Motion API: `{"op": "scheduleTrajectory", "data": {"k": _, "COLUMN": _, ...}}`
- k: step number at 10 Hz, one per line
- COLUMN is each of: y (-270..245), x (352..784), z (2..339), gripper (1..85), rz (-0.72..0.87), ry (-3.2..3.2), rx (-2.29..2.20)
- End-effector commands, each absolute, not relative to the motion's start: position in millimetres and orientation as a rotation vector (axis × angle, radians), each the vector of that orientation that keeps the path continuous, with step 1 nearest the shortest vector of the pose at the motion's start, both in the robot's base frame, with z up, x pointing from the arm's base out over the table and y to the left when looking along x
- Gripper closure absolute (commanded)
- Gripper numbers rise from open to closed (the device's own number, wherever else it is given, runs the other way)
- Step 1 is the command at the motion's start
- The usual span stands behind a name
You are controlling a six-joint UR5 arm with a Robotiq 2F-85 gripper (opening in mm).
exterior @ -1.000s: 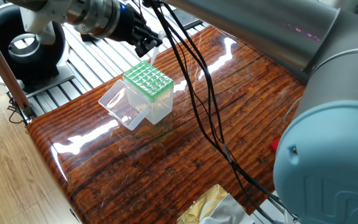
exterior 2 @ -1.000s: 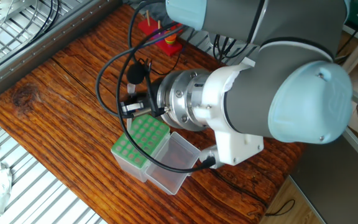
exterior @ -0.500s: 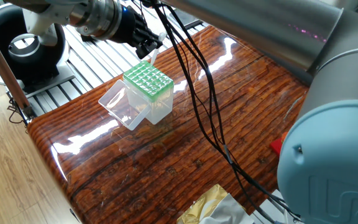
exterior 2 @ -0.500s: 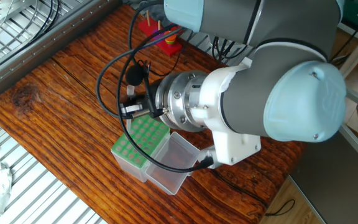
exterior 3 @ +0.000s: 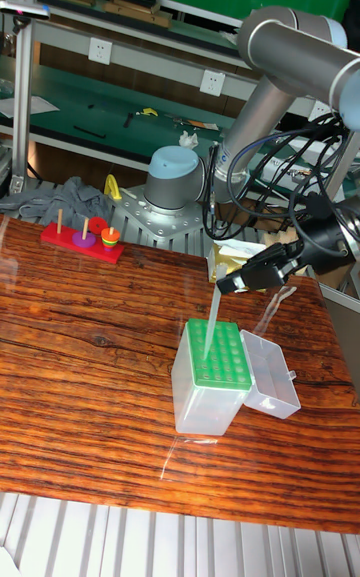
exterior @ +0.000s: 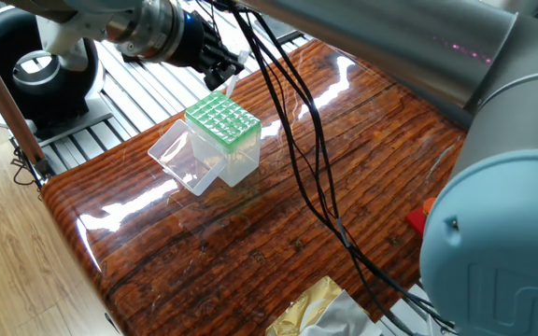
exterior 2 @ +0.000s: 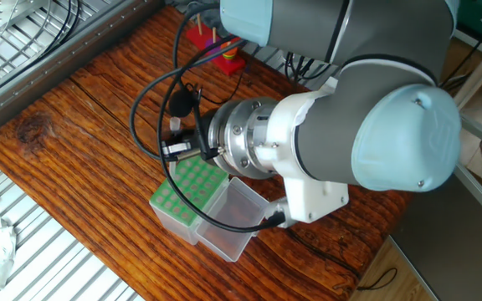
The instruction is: Insert a large pipette tip into the holder for large pipette tips
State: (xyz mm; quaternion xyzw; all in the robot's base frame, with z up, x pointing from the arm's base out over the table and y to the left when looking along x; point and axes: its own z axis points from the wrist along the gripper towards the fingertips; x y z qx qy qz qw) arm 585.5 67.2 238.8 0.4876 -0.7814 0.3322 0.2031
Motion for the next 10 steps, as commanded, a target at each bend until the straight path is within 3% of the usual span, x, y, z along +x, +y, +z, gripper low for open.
{"op": "scheduleTrajectory", "data": {"k": 1, "y": 65.0, "x": 590.5, "z": 229.8, "gripper": 84.7, "rz": 0.94, "ry": -2.196, "rx": 1.368}}
{"op": "scheduleTrajectory", "data": {"k": 6, "y": 61.9, "x": 594.9, "z": 221.1, "gripper": 84.7, "rz": 0.962, "ry": -2.214, "rx": 1.365}}
{"op": "scheduleTrajectory", "data": {"k": 10, "y": 57.1, "x": 586.0, "z": 194.2, "gripper": 84.7, "rz": 0.898, "ry": -2.271, "rx": 1.385}}
